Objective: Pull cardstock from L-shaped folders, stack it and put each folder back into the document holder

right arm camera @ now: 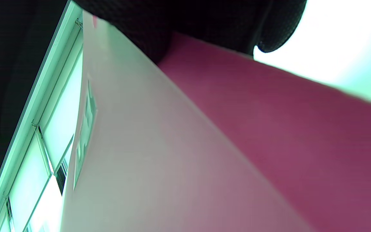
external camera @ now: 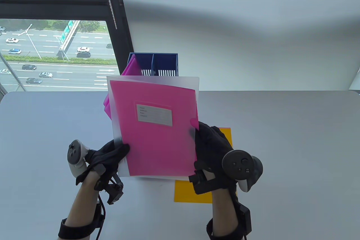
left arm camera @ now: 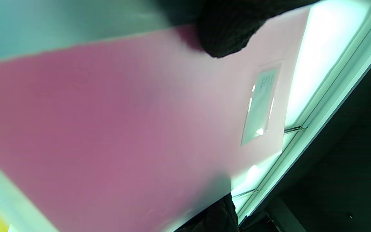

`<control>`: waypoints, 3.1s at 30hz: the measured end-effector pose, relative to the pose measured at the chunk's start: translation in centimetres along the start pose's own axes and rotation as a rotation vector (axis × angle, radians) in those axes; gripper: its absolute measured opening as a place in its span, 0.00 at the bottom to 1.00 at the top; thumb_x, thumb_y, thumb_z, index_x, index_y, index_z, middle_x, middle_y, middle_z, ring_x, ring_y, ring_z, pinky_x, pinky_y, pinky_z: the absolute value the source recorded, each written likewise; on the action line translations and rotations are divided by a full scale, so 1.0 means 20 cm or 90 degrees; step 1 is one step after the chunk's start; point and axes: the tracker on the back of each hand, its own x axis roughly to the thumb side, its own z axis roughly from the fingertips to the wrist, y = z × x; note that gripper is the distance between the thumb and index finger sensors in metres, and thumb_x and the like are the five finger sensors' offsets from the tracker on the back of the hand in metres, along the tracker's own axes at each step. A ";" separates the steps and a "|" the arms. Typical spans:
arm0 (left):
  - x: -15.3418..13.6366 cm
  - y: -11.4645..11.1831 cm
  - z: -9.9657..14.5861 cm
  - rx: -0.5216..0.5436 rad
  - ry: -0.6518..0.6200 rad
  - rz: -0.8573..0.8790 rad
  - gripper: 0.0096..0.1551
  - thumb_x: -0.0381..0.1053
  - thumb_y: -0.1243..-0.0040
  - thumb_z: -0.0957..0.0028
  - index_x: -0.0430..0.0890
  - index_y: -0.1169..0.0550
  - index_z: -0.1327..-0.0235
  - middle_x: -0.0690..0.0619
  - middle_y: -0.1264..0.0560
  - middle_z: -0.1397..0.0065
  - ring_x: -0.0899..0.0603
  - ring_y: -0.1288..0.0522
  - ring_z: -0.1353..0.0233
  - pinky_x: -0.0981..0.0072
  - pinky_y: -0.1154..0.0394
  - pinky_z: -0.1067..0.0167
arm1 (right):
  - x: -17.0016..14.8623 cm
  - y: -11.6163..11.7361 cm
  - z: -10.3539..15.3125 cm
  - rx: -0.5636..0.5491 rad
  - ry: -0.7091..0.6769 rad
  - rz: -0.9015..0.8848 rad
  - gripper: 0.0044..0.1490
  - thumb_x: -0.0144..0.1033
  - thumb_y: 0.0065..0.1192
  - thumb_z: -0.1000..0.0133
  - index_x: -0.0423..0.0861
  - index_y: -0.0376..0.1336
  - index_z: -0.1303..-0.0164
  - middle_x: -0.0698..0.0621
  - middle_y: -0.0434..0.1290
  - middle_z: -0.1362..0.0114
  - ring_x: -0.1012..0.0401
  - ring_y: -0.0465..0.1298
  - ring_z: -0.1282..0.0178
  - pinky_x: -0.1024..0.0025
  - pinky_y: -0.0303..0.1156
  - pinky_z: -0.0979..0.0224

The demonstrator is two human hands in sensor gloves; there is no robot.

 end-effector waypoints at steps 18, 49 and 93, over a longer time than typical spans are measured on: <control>0.07 0.14 0.05 0.039 -0.037 -0.026 0.23 0.51 0.42 0.38 0.46 0.20 0.34 0.48 0.17 0.40 0.40 0.14 0.44 0.40 0.29 0.32 | -0.15 -0.28 0.02 -0.162 0.070 0.061 0.24 0.46 0.69 0.37 0.51 0.71 0.33 0.52 0.83 0.45 0.63 0.83 0.61 0.55 0.69 0.26; 0.11 0.21 0.08 0.053 -0.051 -0.025 0.22 0.51 0.41 0.38 0.46 0.19 0.34 0.48 0.17 0.40 0.40 0.13 0.44 0.40 0.29 0.32 | -0.90 -0.25 0.11 0.016 0.406 0.201 0.24 0.44 0.70 0.38 0.50 0.71 0.33 0.53 0.84 0.48 0.66 0.81 0.68 0.56 0.70 0.28; 0.09 0.18 0.06 0.033 -0.049 -0.027 0.22 0.52 0.41 0.38 0.46 0.19 0.34 0.49 0.17 0.40 0.40 0.13 0.45 0.40 0.29 0.33 | -0.22 -0.02 -0.04 0.074 0.125 0.166 0.36 0.52 0.71 0.39 0.56 0.62 0.21 0.53 0.70 0.23 0.57 0.74 0.35 0.46 0.48 0.15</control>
